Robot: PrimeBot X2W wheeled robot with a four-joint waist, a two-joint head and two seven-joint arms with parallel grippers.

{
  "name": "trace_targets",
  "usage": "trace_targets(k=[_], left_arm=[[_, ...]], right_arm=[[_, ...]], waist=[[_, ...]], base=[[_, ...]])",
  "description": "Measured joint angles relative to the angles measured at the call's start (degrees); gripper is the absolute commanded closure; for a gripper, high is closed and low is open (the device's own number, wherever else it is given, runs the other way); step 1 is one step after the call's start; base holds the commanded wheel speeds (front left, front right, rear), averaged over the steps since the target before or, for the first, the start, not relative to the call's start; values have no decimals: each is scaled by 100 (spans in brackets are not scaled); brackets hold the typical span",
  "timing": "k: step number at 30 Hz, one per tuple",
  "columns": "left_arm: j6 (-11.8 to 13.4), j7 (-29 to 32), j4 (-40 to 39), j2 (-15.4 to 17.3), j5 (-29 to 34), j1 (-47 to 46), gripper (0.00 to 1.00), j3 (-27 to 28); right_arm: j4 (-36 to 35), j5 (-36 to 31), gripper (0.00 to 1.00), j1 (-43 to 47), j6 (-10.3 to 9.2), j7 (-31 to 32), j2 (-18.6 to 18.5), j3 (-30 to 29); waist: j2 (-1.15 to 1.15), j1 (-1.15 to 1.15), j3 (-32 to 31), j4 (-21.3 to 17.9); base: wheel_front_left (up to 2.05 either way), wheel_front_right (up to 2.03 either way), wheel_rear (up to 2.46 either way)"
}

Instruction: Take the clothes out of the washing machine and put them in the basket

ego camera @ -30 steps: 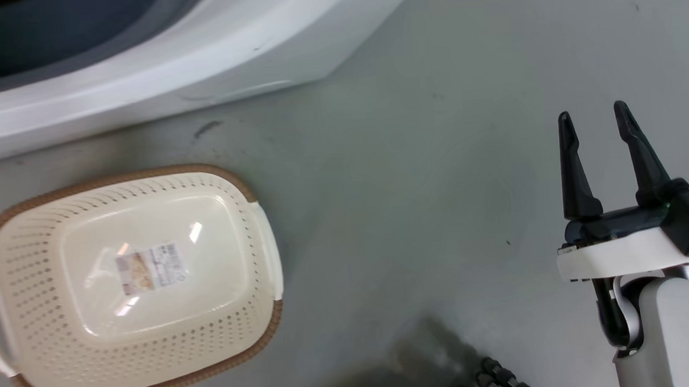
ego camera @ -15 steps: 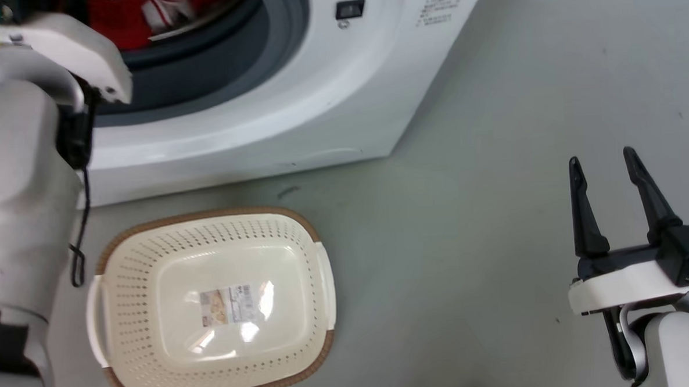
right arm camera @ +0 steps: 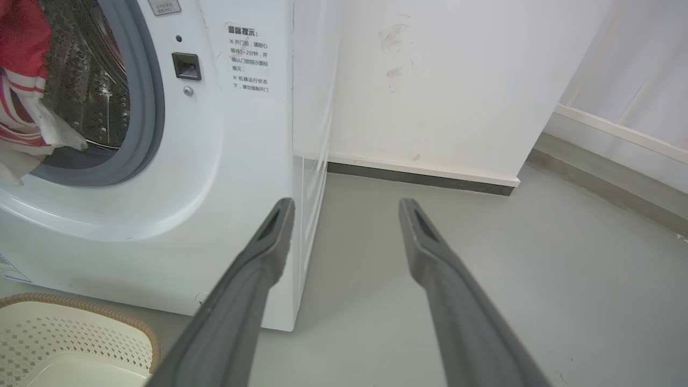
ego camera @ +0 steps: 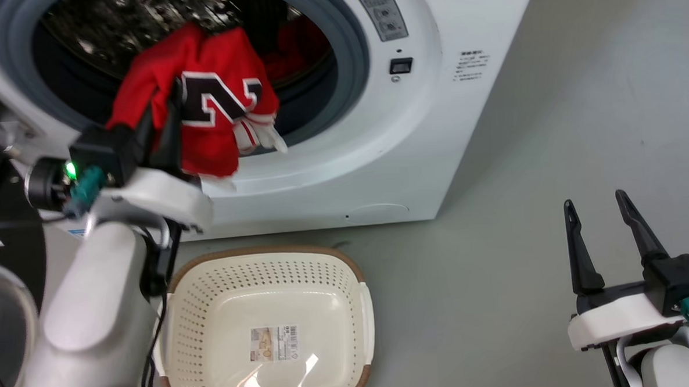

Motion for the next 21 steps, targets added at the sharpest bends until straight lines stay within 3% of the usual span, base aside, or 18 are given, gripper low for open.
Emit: trace_targets(k=[12, 16, 21], left_arm=[[-11, 38, -1141, -62, -9, 1781, 100, 40], [-15, 181, -1062, -104, -143, 2128, 100, -48], [-96, 203, -401, -230, -151, 2249, 100, -218]], right_arm=[[46, -76, 0, 211, 0, 0, -1, -69], [42, -99, 0, 207, 0, 0, -1, -68], [4, -148, 0, 158, 0, 0, -1, -49]], waist=[[0, 0, -344, 437], [0, 1, -240, 491], [0, 1, -1, 500]], base=[[0, 0, 0], [0, 0, 0], [0, 0, 0]])
